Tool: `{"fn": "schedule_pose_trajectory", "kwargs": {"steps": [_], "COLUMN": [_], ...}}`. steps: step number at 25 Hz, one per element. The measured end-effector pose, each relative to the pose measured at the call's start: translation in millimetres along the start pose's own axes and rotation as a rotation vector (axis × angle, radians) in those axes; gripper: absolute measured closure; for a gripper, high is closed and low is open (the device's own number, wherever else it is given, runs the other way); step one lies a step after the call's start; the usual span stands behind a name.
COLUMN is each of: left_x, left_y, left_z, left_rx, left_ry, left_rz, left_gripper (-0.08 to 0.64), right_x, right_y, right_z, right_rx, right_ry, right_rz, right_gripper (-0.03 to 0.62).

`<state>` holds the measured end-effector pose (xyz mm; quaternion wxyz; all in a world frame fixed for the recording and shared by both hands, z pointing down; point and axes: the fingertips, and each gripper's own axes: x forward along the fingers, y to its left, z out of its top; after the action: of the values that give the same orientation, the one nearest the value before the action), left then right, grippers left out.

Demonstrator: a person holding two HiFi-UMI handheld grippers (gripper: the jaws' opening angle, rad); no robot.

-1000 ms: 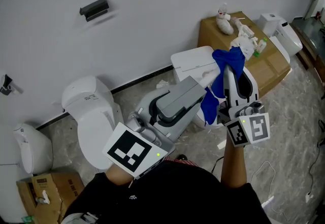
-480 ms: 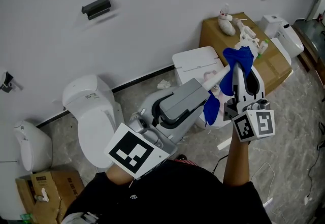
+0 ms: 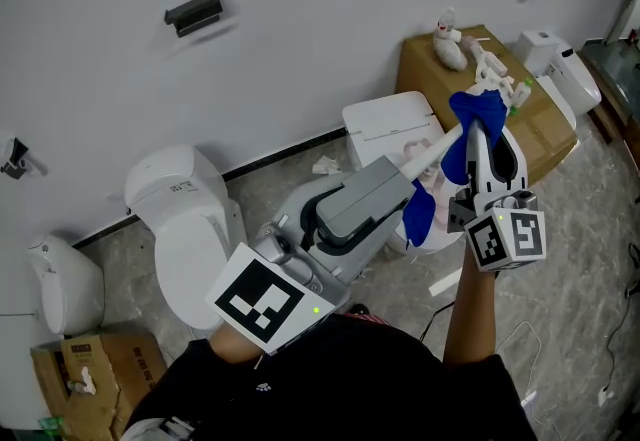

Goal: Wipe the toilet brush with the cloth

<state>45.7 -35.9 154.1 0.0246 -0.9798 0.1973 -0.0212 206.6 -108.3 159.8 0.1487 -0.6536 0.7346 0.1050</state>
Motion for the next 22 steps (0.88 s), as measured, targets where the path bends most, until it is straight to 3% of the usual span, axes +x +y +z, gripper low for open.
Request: {"fn": "schedule_pose_trajectory", "kwargs": {"steps": [17, 22], "left_x": [-1, 2], "left_y": [5, 9], "left_z": [-7, -7], "left_rx": [0.005, 0.001], "left_ry": [0.02, 0.007], "left_rz": [-0.007, -0.002], "left_gripper": [0.391, 0.391], "right_x": [-2, -13], "right_y": [-10, -14], "right_z": [-10, 5], "right_rx": [0.019, 0.006], "right_ry": [0.038, -0.035], "right_rz": [-0.04, -0.068], "right_gripper": [0.528, 0.528]}}
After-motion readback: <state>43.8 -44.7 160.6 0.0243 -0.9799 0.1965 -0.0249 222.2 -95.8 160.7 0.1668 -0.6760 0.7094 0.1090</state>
